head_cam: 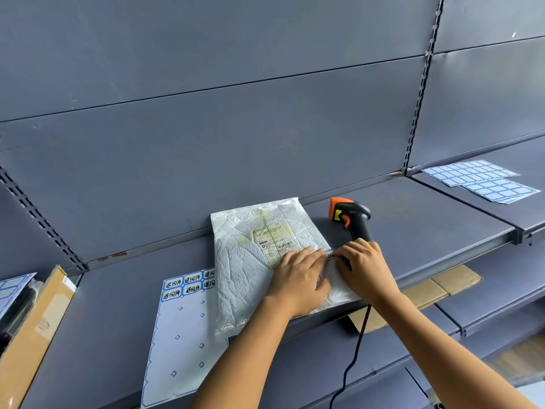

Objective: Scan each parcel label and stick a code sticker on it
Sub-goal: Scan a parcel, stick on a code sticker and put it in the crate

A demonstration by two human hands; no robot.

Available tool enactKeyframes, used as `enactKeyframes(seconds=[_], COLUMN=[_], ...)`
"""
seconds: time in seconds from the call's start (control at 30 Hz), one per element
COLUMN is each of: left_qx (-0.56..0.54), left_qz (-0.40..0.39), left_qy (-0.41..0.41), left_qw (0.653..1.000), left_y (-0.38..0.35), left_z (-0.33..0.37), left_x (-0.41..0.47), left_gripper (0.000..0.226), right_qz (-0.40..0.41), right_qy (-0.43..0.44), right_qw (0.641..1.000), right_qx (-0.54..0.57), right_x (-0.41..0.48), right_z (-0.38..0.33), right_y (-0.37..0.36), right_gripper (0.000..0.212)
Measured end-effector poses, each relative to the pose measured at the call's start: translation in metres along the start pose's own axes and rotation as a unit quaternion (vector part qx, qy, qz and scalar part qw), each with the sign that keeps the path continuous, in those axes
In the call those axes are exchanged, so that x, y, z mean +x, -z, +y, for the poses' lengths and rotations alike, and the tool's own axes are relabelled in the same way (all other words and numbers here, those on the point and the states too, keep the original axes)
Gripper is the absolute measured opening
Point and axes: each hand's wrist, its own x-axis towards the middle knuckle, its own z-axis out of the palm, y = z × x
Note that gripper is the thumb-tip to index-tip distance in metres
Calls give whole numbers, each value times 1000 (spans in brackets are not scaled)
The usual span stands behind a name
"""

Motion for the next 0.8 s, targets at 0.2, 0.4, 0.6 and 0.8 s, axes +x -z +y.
enactKeyframes(seconds=[0.2, 0.4, 0.6, 0.8], left_qx=[17, -129, -295, -306], left_qz=[46, 245, 288, 302], left_qy=[25, 161, 300, 304], left_qw=[998, 947, 860, 850], left_y=[-2, 10, 16, 13], left_z=[1, -9, -12, -14], left_x=[-5, -10, -17, -14], left_gripper=[60, 53, 48, 46], right_qz=[-27, -204, -264, -290], right_qy=[-12, -215, -420, -483], right_qw=[1000, 952, 828, 651], right_qx=[-8, 80, 260, 509], right_x=[2, 45, 83, 86], right_z=[-2, -39, -49, -28], right_y=[0, 10, 3, 22], right_gripper=[11, 55, 35, 31])
